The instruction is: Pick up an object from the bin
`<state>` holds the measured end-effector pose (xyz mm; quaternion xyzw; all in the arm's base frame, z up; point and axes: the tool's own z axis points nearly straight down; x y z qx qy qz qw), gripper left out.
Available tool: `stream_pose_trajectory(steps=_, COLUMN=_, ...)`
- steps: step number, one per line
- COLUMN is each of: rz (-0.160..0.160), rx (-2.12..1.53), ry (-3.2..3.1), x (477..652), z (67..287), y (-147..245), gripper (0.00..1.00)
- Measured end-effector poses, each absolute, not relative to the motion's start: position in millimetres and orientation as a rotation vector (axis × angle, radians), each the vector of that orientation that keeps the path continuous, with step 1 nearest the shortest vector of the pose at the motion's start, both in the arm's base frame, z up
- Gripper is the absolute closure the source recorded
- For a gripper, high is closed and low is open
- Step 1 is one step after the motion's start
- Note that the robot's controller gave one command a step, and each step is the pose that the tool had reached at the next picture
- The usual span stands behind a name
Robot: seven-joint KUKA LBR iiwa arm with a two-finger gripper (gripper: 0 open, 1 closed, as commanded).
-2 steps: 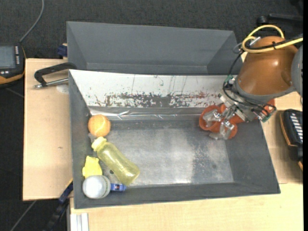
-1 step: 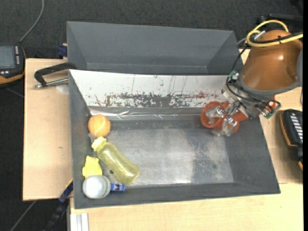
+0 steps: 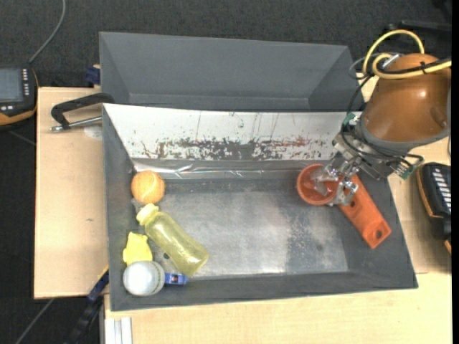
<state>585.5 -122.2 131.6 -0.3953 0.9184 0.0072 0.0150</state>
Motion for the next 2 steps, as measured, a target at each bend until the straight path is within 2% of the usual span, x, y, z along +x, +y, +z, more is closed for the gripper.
stream_pose_trajectory(steps=1, rz=0.039, rx=-1.257, ry=2.857, x=585.5, z=116.9, y=-117.3, gripper=1.0)
stream_pose_trajectory(steps=2, rz=0.028, rx=-1.214, ry=2.864, x=588.0, z=187.6, y=-118.7, gripper=1.0)
